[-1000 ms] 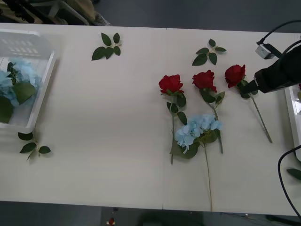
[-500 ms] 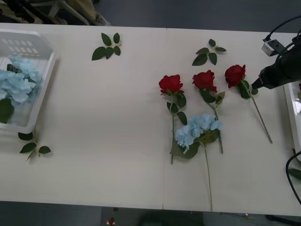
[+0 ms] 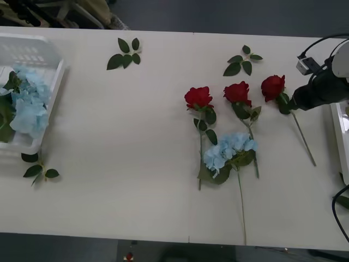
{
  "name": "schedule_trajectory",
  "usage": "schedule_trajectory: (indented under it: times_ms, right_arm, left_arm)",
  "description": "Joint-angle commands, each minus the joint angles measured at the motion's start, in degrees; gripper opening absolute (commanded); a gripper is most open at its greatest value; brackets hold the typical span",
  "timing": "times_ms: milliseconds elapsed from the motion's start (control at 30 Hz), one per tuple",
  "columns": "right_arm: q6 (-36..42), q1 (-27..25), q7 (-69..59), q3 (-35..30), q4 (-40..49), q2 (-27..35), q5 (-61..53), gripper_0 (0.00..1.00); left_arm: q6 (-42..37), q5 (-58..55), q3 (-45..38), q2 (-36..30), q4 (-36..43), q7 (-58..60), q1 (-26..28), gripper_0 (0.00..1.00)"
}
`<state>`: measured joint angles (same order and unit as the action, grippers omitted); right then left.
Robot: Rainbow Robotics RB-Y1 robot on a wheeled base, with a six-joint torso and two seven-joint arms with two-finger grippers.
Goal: Put the red flowers into the right box and the blue flowers into the left box
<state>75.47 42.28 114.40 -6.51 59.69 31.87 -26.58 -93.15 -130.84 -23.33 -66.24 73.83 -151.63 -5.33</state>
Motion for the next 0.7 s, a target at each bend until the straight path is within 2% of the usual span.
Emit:
schedule_trajectory:
  times_ms: [33,200,300,433,700]
  right_arm:
    - [-2.25,0.52,-0.84,-1.05,-0.80,-0.50,-0.67,0.97]
    - [-5.24,0.52,-1.11,2.38,-1.68,-0.85,-1.11,0.97]
    - [-6.03,0.52,-1.11,3.61,-2.03,-1.29,-1.11,0.96]
    - [-7.62,0.52,-0.67,4.22,-3.70,-1.99,-1.28,0.97]
    - [-11.66,0.52,-0.76,7.30,-5.46,-2.87,-1.54,0.96]
  left_arm:
    - [-0.46,1.11,10.58,2.43,0.70,0.46,-12.42,1.00]
    - [1.21,11.93,17.44,9.55,0.70,1.42,-24.46,1.00]
    - [3.76,20.10,19.90,14.48,0.79,3.45,-28.94,1.00]
    - [7.72,30.21,22.01,21.86,1.41,10.39,-31.67,1.00]
    - [15.54,49.19,27.11,32.49,3.34,24.63,-35.36,1.00]
